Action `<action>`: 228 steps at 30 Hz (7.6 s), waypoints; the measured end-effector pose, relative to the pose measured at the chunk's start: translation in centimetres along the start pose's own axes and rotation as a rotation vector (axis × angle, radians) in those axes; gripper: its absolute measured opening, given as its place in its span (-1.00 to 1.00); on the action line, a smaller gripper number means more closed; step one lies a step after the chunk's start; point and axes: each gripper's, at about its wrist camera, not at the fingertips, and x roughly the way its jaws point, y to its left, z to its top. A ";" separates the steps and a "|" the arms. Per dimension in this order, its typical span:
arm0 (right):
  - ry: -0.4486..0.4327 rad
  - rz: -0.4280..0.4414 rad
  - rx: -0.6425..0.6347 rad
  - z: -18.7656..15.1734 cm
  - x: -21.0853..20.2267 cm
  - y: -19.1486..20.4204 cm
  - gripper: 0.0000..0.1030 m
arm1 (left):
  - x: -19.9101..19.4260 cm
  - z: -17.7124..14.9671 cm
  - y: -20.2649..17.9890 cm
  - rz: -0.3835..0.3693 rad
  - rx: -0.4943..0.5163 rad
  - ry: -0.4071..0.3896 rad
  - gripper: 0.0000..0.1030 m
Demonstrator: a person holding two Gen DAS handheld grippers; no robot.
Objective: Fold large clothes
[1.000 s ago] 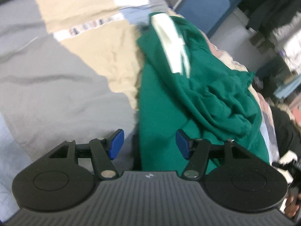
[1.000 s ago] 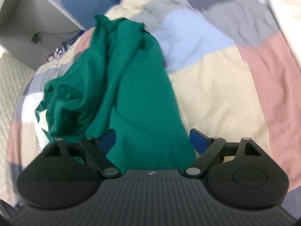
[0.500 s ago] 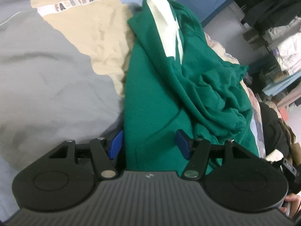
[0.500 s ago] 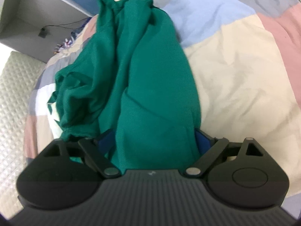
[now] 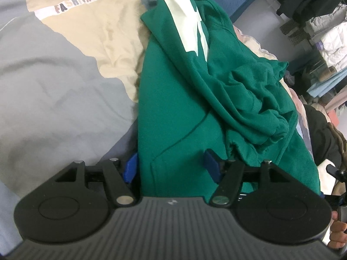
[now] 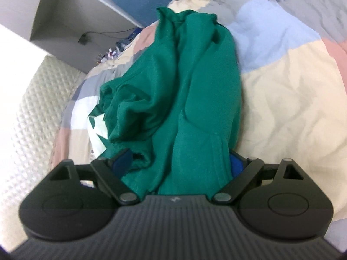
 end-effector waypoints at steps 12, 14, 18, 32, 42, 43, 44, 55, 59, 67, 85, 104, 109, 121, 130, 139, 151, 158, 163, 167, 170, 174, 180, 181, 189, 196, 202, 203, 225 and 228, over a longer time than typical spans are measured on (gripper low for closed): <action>0.047 -0.113 0.102 -0.1 1.5 -2.1 0.76 | -1.3 0.4 0.8 -0.270 -0.091 -0.021 0.37; 0.081 -0.150 0.133 -0.1 2.5 -2.8 0.76 | -0.2 0.2 0.8 -0.225 -0.100 0.022 0.37; 0.126 -0.086 0.130 0.0 3.8 -2.8 0.77 | 1.4 0.1 1.2 -0.191 -0.145 0.070 0.37; 0.191 -0.116 0.103 -1.7 5.6 -2.1 0.65 | 2.0 0.2 0.5 -0.319 -0.155 0.098 0.38; 0.119 -0.153 -0.073 -1.8 3.7 0.7 -0.49 | 1.4 0.1 -0.1 -0.295 -0.147 0.077 -0.82; 0.098 -0.129 -0.070 -1.6 2.7 0.9 -0.55 | 0.7 -0.1 0.4 -0.304 -0.156 0.063 -0.83; 0.082 -0.096 -0.068 -1.4 2.0 0.9 -0.60 | -0.1 -0.1 0.5 -0.322 -0.164 0.049 -0.84; -0.024 0.147 -0.115 -2.2 -7.3 4.3 -0.66 | -10.5 -1.1 1.7 -0.533 -0.238 -0.022 -0.86; -0.053 0.215 -0.151 -3.7 -11.5 6.0 -0.66 | -15.4 -2.4 0.9 -0.579 -0.231 -0.040 -0.86; -0.093 0.295 -0.189 -8.1 -18.1 7.6 -0.66 | -27.3 -8.4 1.3 -0.639 -0.192 -0.066 -0.86; -0.132 0.262 0.070 1.1 -11.1 7.0 -0.53 | -23.8 -0.1 -2.2 -0.590 -0.145 -0.173 -0.79; -0.090 0.138 0.331 11.8 12.0 -2.9 -0.55 | 4.7 17.5 -1.9 -0.409 -0.130 -0.085 -0.70; -0.086 0.136 0.304 12.2 13.8 -2.9 -0.55 | 8.9 17.9 0.7 -0.415 -0.251 -0.005 -0.70; -0.154 0.202 0.001 9.1 7.2 3.1 0.55 | -3.4 13.3 -1.5 -0.362 0.011 -0.212 0.44; -0.207 0.059 -0.314 5.2 3.6 7.7 0.54 | -7.4 6.4 -3.2 -0.063 0.249 -0.309 0.44; -0.245 -0.245 -0.577 4.7 7.6 6.7 0.40 | -4.6 6.2 -3.2 0.023 0.292 -0.388 0.44; -0.308 -0.040 -0.742 3.8 7.8 10.2 0.19 | -1.9 9.0 -3.2 -0.091 0.267 -0.349 0.29; -0.133 -0.246 -0.827 4.2 12.9 7.8 0.18 | 0.7 10.6 -2.1 -0.161 0.162 -0.248 0.07; -0.075 -0.268 -0.863 4.2 13.6 7.9 0.19 | 1.3 10.8 -2.3 -0.181 0.144 -0.231 -0.28; -0.087 -0.330 -0.880 3.7 13.2 8.6 -0.41 | 0.7 10.7 -2.3 -0.192 0.110 -0.245 -0.48; -0.177 -0.356 -0.889 4.1 11.8 9.3 -0.68 | -0.4 10.7 -1.7 -0.216 0.082 -0.276 -0.62; -0.359 -0.310 -0.809 5.4 7.3 10.0 -0.71 | -2.8 10.4 -0.6 -0.245 0.061 -0.311 -0.75; -0.547 -0.336 -0.648 8.1 2.9 7.8 -0.77 | -5.7 9.3 0.5 -0.247 0.063 -0.364 -0.78; -0.536 -0.337 -0.597 8.8 2.9 6.8 -0.77 | -5.7 9.2 0.5 -0.233 0.074 -0.373 -0.78; -0.390 -0.485 -0.443 12.9 9.3 0.4 -0.77 | -2.6 10.2 1.0 -0.101 0.080 -0.328 -0.77; -0.225 -0.571 -0.380 13.5 14.4 -3.5 -0.77 | 1.2 10.2 0.4 0.013 0.160 -0.256 -0.74; -0.253 -0.494 -0.323 12.8 12.5 -3.8 -0.73 | 1.3 9.7 -0.2 0.033 0.189 -0.267 -0.71; -0.263 -0.482 -0.318 12.8 11.9 -3.7 -0.72 | 1.0 9.5 -0.4 0.032 0.193 -0.274 -0.70; -0.364 -0.221 -0.542 -0.2 2.4 10.2 -0.14 | -9.6 2.5 -6.5 0.045 0.331 -0.461 -0.09; -0.315 -0.193 -0.563 -2.5 3.6 11.1 -0.14 | -8.6 1.5 -7.6 0.025 0.360 -0.448 -0.09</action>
